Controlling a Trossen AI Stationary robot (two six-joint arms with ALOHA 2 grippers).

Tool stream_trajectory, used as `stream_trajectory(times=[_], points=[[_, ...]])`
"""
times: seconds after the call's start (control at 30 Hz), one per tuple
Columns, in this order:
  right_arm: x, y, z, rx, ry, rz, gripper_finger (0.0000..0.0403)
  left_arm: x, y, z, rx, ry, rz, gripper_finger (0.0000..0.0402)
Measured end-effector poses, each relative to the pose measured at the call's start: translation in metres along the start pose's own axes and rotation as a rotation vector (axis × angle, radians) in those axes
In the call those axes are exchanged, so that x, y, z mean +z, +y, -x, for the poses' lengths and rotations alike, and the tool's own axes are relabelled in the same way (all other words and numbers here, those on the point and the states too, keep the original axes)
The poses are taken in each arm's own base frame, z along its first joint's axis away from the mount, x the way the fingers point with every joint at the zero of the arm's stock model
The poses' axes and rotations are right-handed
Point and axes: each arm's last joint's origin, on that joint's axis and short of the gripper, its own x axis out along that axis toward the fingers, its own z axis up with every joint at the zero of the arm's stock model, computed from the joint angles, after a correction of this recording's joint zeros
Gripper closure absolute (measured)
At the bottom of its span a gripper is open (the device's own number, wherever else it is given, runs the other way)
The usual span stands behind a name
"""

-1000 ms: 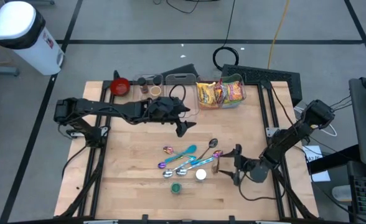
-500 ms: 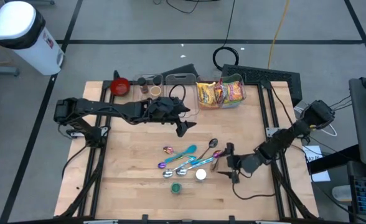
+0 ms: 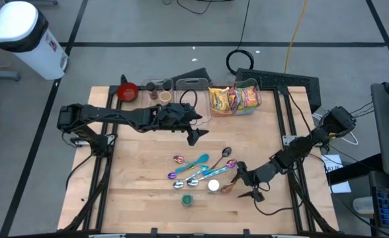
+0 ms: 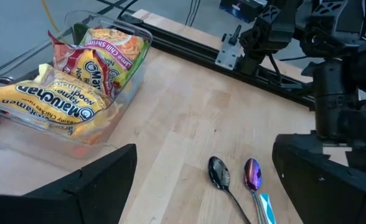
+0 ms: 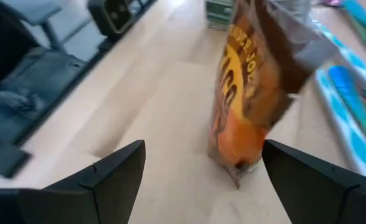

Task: Pick & Place Food Item
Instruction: Put the orange seasoning bag into the left transparent bin

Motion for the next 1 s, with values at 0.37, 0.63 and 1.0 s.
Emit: stream_trajectory(times=[0.37,0.63,1.0], points=[[-0.002,-0.004,-0.003,-0.132,-0.023,-0.018,0.0085,0.000,0.000,0.000,0.000,0.000,0.001,0.0023],[-0.013,-0.004,-0.016,-0.131,-0.015,-0.007,0.0085,0.000,0.000,0.000,0.000,0.000,0.001,0.0023],[-0.009,-0.003,-0.017,-0.120,-0.060,0.027,0.0188,0.000,0.000,0.000,0.000,-0.001,0.041,0.0023]])
